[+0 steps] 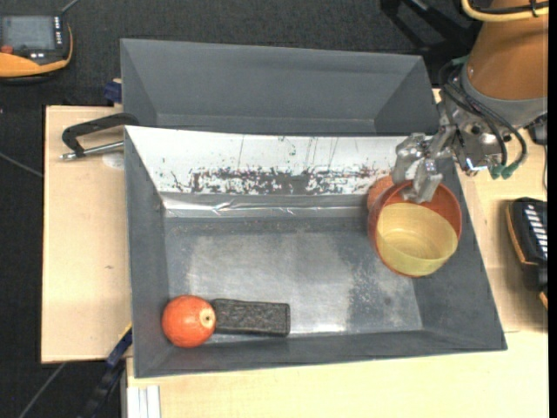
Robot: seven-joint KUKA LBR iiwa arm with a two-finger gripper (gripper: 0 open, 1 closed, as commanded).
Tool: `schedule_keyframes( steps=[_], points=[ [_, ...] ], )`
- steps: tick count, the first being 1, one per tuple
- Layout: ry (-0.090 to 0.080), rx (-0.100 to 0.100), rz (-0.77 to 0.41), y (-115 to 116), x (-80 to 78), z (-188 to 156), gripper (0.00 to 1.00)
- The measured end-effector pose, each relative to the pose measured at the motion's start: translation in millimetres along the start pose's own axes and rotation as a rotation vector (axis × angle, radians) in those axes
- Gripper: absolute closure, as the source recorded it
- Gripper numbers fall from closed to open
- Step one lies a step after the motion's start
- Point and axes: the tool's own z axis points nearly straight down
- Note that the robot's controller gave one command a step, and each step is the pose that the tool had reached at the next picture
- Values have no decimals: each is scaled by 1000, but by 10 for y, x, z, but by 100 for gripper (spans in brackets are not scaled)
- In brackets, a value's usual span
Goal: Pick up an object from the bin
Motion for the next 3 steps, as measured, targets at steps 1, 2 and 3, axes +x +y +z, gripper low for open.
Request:
schedule_keyframes(
  steps=[1,2,3],
  points=[
    [2,2,-7,-716,264,368,100],
    [-5,0,-14,-671,237,337,0],
    [-10,3,-315,-423,646,-91,0]
  ],
)
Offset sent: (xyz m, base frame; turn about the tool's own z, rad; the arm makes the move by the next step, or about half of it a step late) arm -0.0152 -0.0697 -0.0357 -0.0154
